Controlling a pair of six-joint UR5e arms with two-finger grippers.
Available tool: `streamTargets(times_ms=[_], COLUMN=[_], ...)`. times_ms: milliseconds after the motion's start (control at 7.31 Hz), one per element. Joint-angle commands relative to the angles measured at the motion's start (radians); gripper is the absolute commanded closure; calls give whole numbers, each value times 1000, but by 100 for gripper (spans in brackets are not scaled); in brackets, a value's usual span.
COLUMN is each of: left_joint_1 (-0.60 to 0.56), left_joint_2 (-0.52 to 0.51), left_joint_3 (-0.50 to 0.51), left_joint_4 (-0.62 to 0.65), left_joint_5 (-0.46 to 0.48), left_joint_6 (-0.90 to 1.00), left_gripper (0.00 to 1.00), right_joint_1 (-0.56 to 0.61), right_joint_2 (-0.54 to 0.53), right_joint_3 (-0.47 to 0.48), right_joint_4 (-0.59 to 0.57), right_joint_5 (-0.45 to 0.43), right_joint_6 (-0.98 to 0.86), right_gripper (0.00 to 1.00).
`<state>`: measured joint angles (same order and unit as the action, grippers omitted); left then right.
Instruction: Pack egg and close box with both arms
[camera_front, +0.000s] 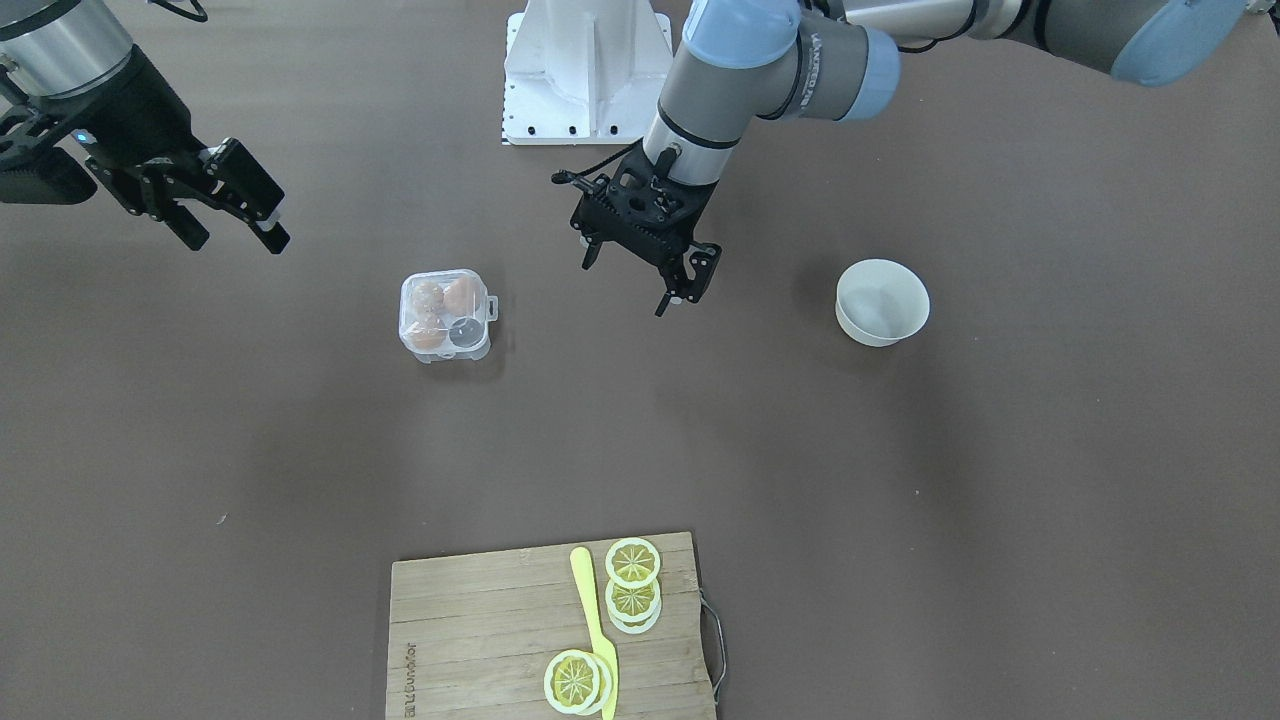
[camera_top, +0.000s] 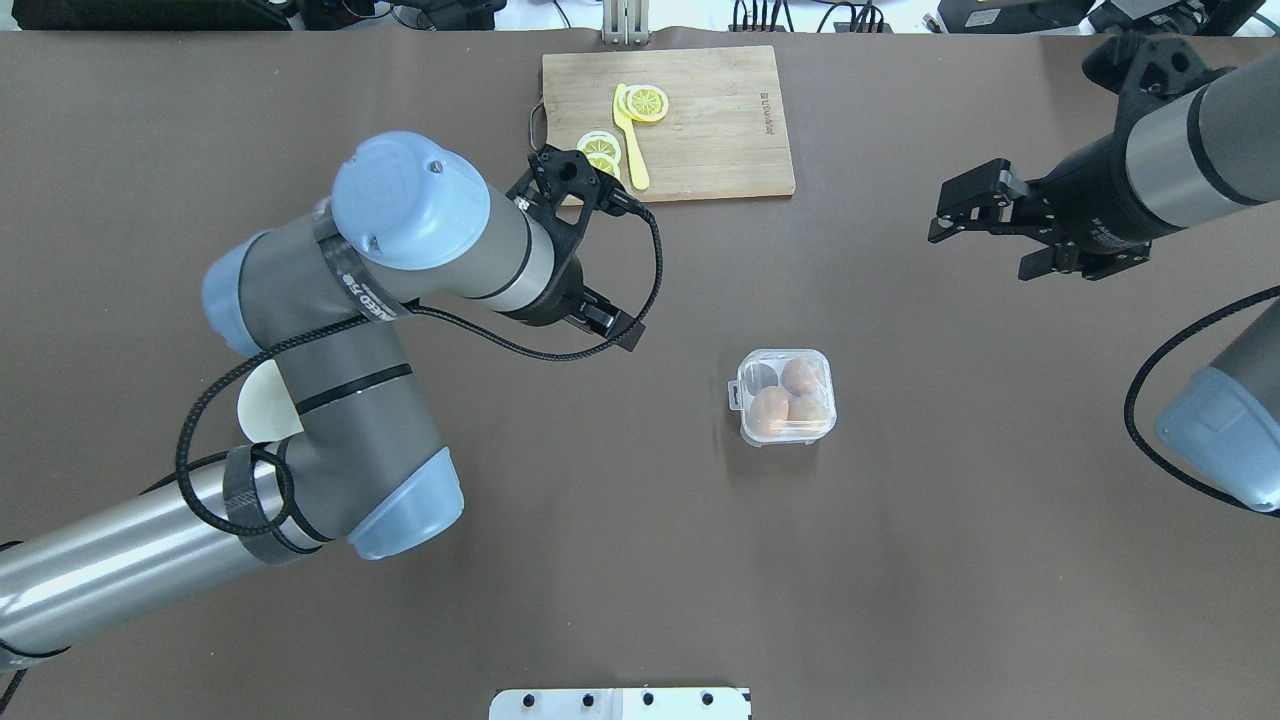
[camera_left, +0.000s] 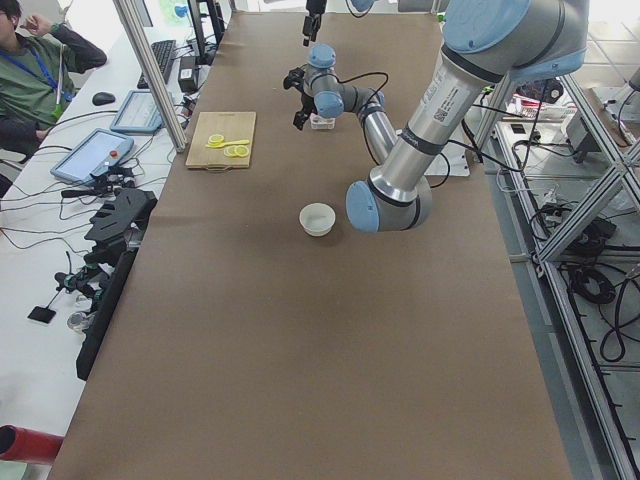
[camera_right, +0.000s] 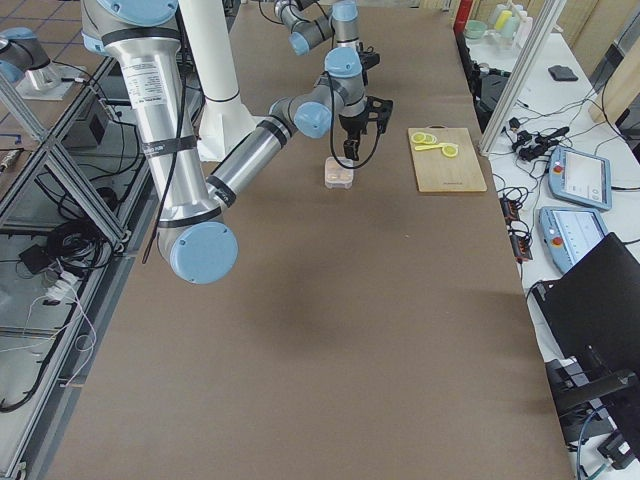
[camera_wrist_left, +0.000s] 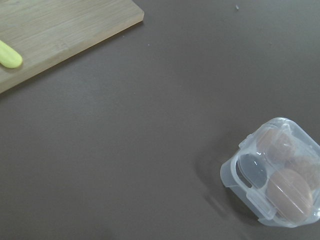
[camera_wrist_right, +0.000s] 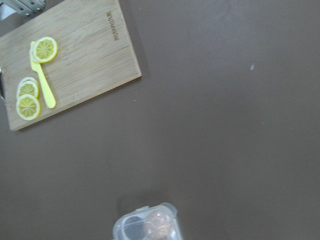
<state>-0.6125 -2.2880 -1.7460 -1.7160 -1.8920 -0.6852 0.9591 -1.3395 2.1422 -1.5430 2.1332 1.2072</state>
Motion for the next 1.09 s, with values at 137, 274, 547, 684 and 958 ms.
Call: streamTargets(times_ms=[137,274,547,684,958], left_joint_1=[-233,-318,-479,-540,-649], left_joint_2=[82,120,195,244,370], left_joint_3=[-66,-69,-70,-69,-66], left_joint_4=[211,242,312,335,337], left_joint_5=[-142,-179,-269,-303,-306], left_joint_6=[225,342,567,642,786], left_gripper=[2,2,2,2,2], right_joint_1=[189,279,486,550,648], right_joint_2=[-13,-26,-81,-136,-263], right_joint_3=[-65,-137,-316,-359,-380], right_joint_4=[-289,-328,-322,-309,-264], right_joint_5=[2,19,121,119,111], right_joint_6=[-519,-728,-1141,-1254,-1411], right_gripper=[0,0,0,0,0])
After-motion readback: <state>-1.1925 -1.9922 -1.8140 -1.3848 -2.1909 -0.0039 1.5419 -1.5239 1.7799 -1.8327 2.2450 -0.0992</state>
